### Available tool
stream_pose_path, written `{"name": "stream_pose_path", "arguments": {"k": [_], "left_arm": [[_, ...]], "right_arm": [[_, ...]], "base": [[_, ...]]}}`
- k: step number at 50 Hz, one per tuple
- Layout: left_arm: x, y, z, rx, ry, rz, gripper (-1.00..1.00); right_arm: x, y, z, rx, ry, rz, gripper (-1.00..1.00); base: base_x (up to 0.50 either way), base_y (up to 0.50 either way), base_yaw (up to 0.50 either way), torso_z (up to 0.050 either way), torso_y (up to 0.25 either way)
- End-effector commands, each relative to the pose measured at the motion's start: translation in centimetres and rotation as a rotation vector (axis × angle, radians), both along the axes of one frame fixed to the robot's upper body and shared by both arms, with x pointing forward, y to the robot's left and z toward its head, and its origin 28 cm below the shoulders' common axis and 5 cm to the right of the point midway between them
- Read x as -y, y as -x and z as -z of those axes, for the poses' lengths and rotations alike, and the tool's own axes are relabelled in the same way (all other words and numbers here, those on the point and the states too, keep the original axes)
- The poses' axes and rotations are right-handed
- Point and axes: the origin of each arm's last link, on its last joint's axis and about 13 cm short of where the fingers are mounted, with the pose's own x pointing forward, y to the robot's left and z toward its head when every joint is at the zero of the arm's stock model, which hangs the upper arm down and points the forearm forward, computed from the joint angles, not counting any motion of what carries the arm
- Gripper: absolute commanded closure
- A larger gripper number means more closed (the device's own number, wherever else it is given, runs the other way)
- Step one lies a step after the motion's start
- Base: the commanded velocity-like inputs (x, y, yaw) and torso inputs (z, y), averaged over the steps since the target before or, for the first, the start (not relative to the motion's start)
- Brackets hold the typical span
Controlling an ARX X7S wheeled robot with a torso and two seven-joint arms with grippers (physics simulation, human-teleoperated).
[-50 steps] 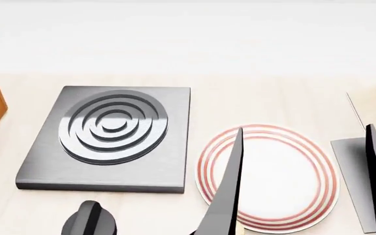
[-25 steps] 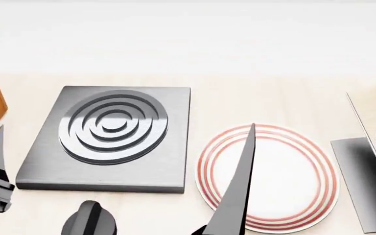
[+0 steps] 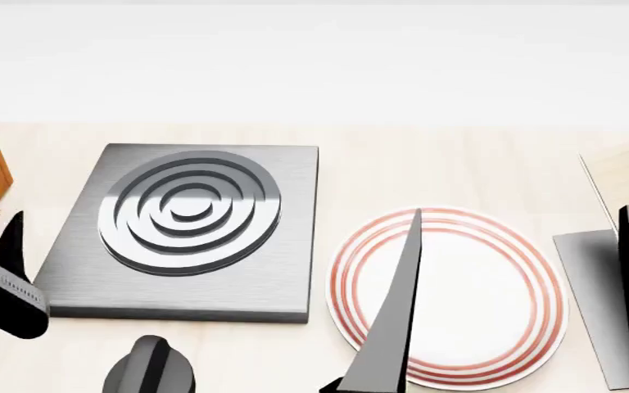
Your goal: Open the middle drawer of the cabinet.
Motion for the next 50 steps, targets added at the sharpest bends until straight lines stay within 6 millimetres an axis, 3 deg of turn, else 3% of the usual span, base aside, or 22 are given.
{"name": "stream_pose_path", "arguments": {"k": [1,28,50], "left_arm": [[-1.1,-2.4,1.5,-0.040,-0.123,-0.002,-1.00],[-3.1,-5.0,3.0,-0.086,-0.406,0.064,-1.00],[-4.2,-5.7,4.1,-0.092,-0.517,0.055,-1.00]], "right_arm": [[-0.1,-0.2,0.3,-0.011,0.002,-0.009,-1.00],[-0.2,-0.3,0.4,-0.017,-0.001,-0.014,-1.00],[-0.2,-0.4,0.4,-0.022,0.000,-0.018,-1.00]], "base": [[0.00,0.00,0.00,0.000,0.000],[0.00,0.00,0.00,0.000,0.000],[0.00,0.00,0.00,0.000,0.000]]}}
